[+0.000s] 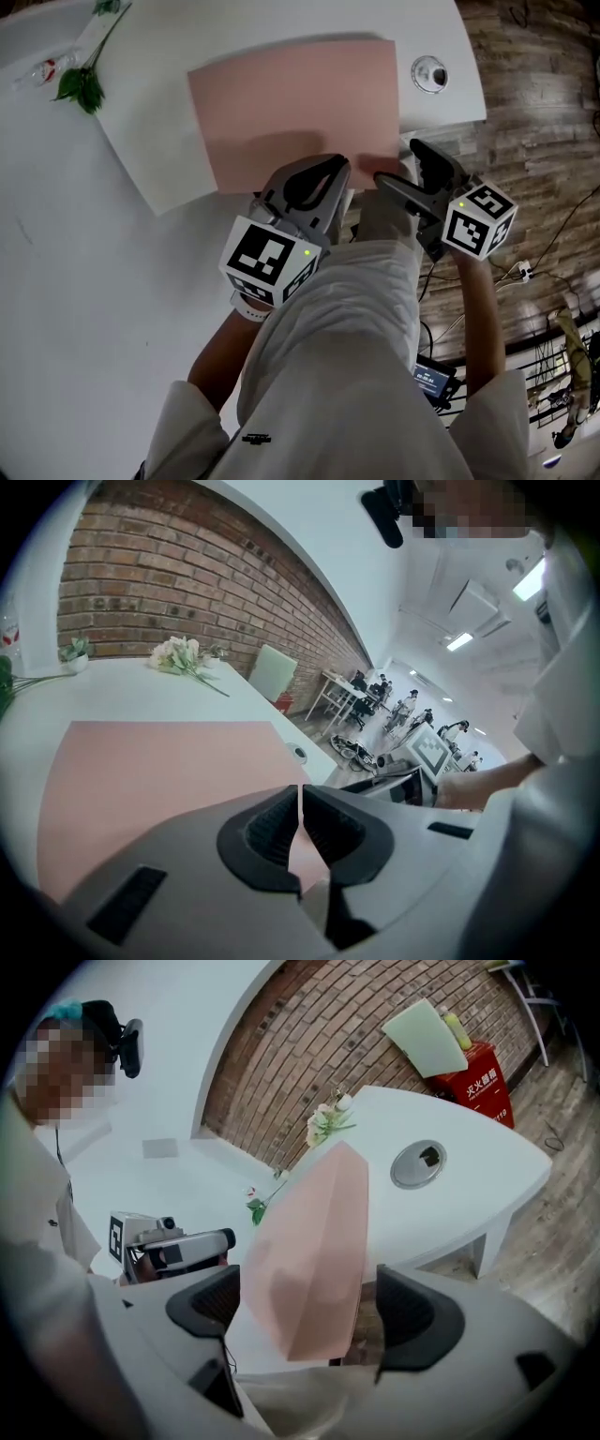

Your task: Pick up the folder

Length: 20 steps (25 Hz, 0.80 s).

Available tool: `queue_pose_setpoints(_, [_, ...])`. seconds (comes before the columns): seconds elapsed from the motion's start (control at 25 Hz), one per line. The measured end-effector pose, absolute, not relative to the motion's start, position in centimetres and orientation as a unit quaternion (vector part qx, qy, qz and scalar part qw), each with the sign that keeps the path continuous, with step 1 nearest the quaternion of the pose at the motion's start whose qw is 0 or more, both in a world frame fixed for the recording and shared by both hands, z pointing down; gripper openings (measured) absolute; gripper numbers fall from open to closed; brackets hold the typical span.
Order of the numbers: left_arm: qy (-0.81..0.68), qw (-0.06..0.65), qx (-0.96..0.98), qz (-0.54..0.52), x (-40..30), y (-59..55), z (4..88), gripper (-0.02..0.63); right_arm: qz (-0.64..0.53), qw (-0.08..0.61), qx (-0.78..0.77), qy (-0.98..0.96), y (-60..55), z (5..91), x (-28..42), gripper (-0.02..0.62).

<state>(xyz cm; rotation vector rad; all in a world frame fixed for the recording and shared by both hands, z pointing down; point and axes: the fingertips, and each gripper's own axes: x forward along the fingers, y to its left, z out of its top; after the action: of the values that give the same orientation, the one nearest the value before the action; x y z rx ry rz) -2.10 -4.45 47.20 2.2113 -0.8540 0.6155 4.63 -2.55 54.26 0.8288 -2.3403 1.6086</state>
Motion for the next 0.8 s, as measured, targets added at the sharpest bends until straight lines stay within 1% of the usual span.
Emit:
queue_pose_setpoints(0.32, [-0.325,0.328,0.849,0.257,-2.3,-4.5,49.0,0.031,0.567,0.112,0.239,-0.780,-1.6,56.7,2.6,0.464])
queue_pose_setpoints(0.52, [-0.328,0.345,0.841,0.259,-3.4,-4.0,49.9,0.031,0.581,0.118,0.214,-0.776,-1.3,57.8,0.9,0.486])
queue_pose_setpoints(0.68, [-0.328,0.352,0.839,0.256,-3.7,-4.0,50.2,0.031,0.602,0.103,0.197,-0.767,-1.6,58.1,-0.1,0.497])
queue_pose_setpoints(0.8, [-0.327,0.354,0.839,0.254,-3.6,-4.0,50.3,0.031,0.603,0.111,0.175,-0.771,-1.4,58.2,-1.0,0.515])
